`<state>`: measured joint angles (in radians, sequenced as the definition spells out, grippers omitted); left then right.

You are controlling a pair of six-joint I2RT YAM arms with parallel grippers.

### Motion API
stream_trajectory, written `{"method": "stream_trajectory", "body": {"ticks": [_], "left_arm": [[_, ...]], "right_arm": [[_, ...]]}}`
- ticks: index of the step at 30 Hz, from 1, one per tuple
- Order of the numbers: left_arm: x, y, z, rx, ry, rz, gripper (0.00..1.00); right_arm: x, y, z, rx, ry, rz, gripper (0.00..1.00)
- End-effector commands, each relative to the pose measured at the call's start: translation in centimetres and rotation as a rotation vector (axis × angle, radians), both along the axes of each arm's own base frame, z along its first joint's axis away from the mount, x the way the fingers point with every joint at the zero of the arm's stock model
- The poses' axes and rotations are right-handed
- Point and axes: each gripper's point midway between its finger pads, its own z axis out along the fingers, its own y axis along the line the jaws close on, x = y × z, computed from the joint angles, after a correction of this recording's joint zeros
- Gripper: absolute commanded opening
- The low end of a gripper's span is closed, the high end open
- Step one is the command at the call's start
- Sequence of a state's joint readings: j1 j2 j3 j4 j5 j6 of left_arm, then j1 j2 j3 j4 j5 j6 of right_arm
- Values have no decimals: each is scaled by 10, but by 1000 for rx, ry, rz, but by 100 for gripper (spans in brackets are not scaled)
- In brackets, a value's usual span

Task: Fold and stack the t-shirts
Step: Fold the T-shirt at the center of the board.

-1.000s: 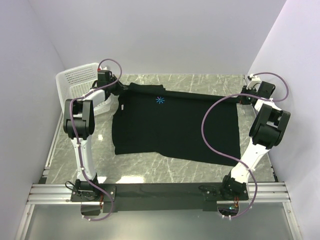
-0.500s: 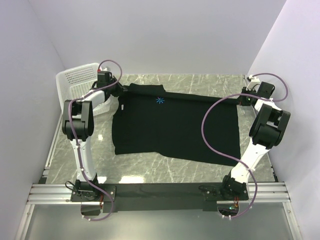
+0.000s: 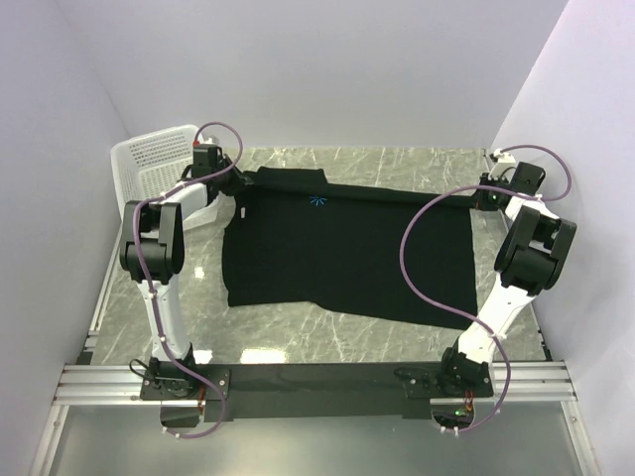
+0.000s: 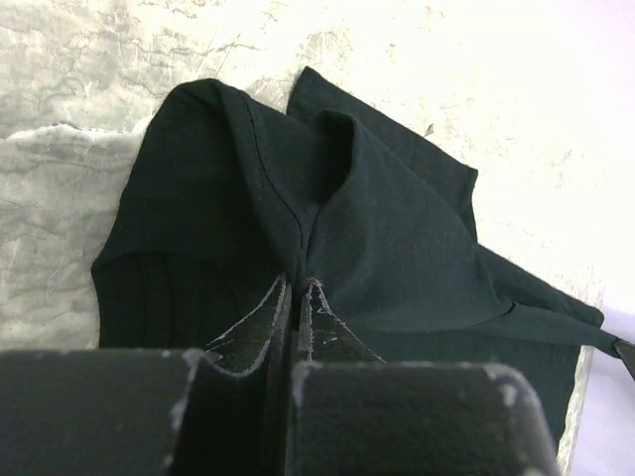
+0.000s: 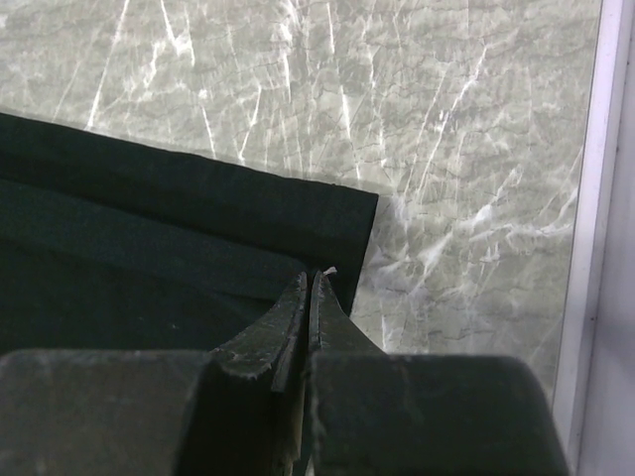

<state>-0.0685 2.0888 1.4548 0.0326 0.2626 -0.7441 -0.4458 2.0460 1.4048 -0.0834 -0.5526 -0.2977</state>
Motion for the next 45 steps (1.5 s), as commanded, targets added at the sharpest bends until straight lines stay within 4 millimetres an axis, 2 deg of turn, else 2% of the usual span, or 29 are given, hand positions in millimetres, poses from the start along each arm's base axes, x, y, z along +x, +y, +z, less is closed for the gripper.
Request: {"method": "stream_trajectory", "body": {"ticks": [1, 4, 5, 6, 7, 8, 9, 10, 11, 13, 14, 15, 16, 17, 18, 19, 20, 21, 22, 23, 25, 26, 28, 30, 31, 34, 36, 41, 45], "left_arm": [[4, 7, 31, 33, -72, 12, 2], [2, 6, 30, 33, -63, 3, 12], [2, 6, 38, 34, -81, 5, 15], [1, 6, 41, 35, -92, 1, 19], [-1, 6, 44, 41, -100, -3, 27], [0, 7, 59, 47, -141, 0, 30], [0, 8, 64, 52, -154, 7, 36], [-2, 9, 69, 55, -170, 5, 43], [-1, 7, 84, 53, -217, -11, 47], [-1, 4, 97, 48, -252, -24, 52], [-2, 1, 104, 47, -272, -37, 52], [-1, -2, 109, 41, -290, -51, 52], [2, -3, 116, 39, -307, -55, 52], [5, -5, 114, 37, -305, -65, 52], [7, -7, 111, 34, -292, -75, 52], [13, -12, 122, 22, -310, -99, 53], [21, -16, 115, 15, -278, -126, 53], [23, -16, 99, 19, -252, -129, 53], [28, -19, 103, 15, -244, -146, 53], [35, -21, 86, 10, -216, -152, 53], [42, -25, 84, 0, -205, -172, 53], [46, -26, 68, -5, -178, -174, 53], [55, -30, 60, -16, -161, -189, 53], [60, -32, 53, -26, -150, -194, 53], [65, -34, 59, -32, -167, -200, 53], [70, -42, 45, -75, -152, -221, 53], [73, -44, 43, -88, -148, -226, 53], [78, -45, 19, -97, -101, -206, 52], [83, -47, 15, -111, -91, -201, 52]], "right_arm": [[7, -20, 31, -84, -64, -24, 2], [1, -19, 29, -101, -52, -10, 14], [-3, -18, 28, -101, -46, -9, 17], [-5, -19, 36, -111, -62, -11, 21], [-8, -19, 38, -118, -69, -15, 33], [-12, -19, 37, -122, -73, -18, 38], [-14, -19, 47, -132, -95, -20, 42], [-17, -19, 49, -137, -102, -20, 50], [-21, -18, 48, -137, -103, -18, 52], [-26, -16, 57, -144, -122, -10, 56], [-30, -13, 54, -137, -115, -5, 57], [-32, -8, 60, -133, -129, 9, 57], [-34, -4, 62, -128, -130, 27, 61], [-40, 2, 58, -120, -118, 61, 63], [-44, 8, 64, -120, -129, 90, 65], [-48, 17, 66, -124, -145, 169, 65], [-58, 30, 64, -76, -106, 223, 65], [-62, 32, 61, -69, -80, 233, 65], [-72, 44, 60, -17, -52, 275, 65], [-75, 48, 63, -6, -48, 298, 64], [-84, 55, 61, 27, -18, 323, 63], [-87, 57, 63, 32, -13, 326, 63], [-95, 61, 58, 44, 15, 336, 63], [-99, 62, 59, 43, 23, 332, 63], [-102, 64, 57, 49, 37, 332, 63], [-107, 65, 58, 50, 41, 324, 63], [-108, 67, 61, 52, 36, 319, 63], [-109, 69, 65, 68, 29, 313, 63], [-110, 69, 65, 59, 29, 308, 63]]}}
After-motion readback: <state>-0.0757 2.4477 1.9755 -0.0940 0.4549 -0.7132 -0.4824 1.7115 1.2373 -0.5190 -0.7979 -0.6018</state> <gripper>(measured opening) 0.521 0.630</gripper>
